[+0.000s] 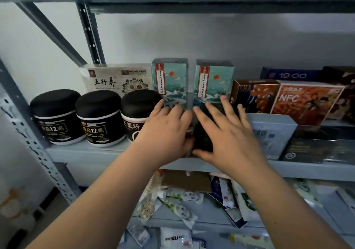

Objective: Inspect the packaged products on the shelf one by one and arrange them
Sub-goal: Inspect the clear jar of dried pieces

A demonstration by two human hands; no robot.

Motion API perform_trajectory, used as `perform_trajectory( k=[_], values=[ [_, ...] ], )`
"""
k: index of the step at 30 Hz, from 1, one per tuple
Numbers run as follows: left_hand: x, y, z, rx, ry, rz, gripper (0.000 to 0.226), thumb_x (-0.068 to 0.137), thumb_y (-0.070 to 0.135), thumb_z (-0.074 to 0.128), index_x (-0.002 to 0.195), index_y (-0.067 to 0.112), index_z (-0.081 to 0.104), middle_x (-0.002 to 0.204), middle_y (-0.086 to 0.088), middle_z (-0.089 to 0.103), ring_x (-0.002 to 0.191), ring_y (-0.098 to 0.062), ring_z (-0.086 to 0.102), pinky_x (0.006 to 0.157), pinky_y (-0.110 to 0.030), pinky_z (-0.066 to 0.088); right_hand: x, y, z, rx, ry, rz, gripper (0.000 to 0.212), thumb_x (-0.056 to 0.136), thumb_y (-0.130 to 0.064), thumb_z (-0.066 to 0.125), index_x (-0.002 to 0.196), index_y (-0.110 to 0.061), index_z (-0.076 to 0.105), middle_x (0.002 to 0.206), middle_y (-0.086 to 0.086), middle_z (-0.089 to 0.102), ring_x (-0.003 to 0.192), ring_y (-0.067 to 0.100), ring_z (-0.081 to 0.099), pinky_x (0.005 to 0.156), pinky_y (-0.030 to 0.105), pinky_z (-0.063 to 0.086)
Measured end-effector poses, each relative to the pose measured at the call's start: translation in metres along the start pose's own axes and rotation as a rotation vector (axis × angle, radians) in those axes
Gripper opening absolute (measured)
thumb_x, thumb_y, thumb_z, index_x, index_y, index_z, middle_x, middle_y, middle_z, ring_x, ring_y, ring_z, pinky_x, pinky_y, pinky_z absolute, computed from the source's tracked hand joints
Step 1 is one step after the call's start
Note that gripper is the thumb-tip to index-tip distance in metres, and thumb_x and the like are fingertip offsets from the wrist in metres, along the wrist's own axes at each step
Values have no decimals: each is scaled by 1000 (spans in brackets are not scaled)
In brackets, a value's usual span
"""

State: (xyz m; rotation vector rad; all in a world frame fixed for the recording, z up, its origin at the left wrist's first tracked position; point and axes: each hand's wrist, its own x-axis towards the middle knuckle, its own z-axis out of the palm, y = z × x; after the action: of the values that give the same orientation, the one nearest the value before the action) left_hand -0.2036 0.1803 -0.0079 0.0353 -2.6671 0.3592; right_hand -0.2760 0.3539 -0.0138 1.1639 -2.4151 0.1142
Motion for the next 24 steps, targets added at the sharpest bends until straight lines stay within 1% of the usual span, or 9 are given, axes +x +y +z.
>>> perform_trajectory(
  k=[3, 6, 9, 10, 13, 17, 19, 21, 24],
  values=[
    [-11, 16, -6, -34, 45, -102, 66, 76, 55, 42, 122, 11, 60, 114, -13, 62, 97, -40, 61, 90, -50, 50, -1, 7, 6, 1, 24, -42, 114, 73, -70, 75, 162, -26, 19, 167, 10, 30, 158, 38, 8, 125, 58, 6],
    [-29, 32, 1, -304, 180, -261, 69, 74, 55, 54, 130, 16, 59, 131, -10, 52, 112, -36, 55, 97, -42, 50, -2, 14, 8, 33, 16, -96, 118, 72, -72, 73, 162, -27, 11, 169, 11, 22, 158, 38, 1, 125, 58, 2],
    [-47, 49, 13, -683, 207, -522, 89, 68, 44, 77, 146, 28, 38, 141, 6, 30, 122, -6, 37, 100, -1, 30, -6, 18, 9, 65, 31, -153, 116, 74, -74, 67, 163, -25, 11, 170, 12, 18, 158, 38, -2, 125, 61, 2],
    [-50, 53, 17, -754, 227, -591, 97, 66, 40, 81, 149, 28, 32, 139, 8, 30, 120, 0, 35, 98, 4, 26, -7, 18, 9, 72, 43, -167, 115, 74, -74, 67, 163, -24, 13, 169, 13, 20, 158, 39, 0, 124, 63, 4],
    [-54, 57, 23, -961, 316, -723, 100, 64, 31, 89, 143, 36, 28, 136, 9, 46, 123, -2, 50, 107, -22, 45, -13, 19, 11, 127, 96, -242, 111, 75, -66, 72, 161, -17, 24, 166, 16, 27, 157, 40, 7, 123, 63, 9],
    [-68, 58, 18, -1373, 425, -807, 85, 56, 31, 80, 130, 37, 41, 124, 2, 62, 110, -16, 68, 88, -41, 60, -31, 11, 10, 404, 153, -307, 93, 87, -63, 61, 161, -16, 29, 167, 5, 28, 159, 25, 8, 126, 46, 11],
    [-78, 58, 16, -1713, 471, -845, 81, 53, 30, 73, 129, 25, 45, 112, -6, 69, 98, -28, 72, 76, -46, 62, -44, 2, 9, 631, 145, -227, 93, 86, -68, 61, 161, -27, 25, 166, -17, 22, 157, 7, 10, 123, 26, 12],
    [-88, 56, 16, -1989, 480, -838, 79, 55, 28, 69, 130, 15, 47, 99, -9, 71, 86, -29, 71, 66, -43, 61, -55, -11, 9, 853, 76, -137, 99, 78, -77, 64, 159, -47, 15, 156, -43, 11, 150, -14, 10, 115, 9, 14],
    [-103, 53, 13, -2170, 465, -784, 80, 62, 31, 66, 135, 4, 46, 96, -13, 65, 86, -29, 65, 71, -43, 58, -66, -35, 13, 956, -43, -103, 109, 68, -77, 71, 148, -69, -2, 146, -57, 2, 140, -27, 9, 108, 4, 16]
  ],
)
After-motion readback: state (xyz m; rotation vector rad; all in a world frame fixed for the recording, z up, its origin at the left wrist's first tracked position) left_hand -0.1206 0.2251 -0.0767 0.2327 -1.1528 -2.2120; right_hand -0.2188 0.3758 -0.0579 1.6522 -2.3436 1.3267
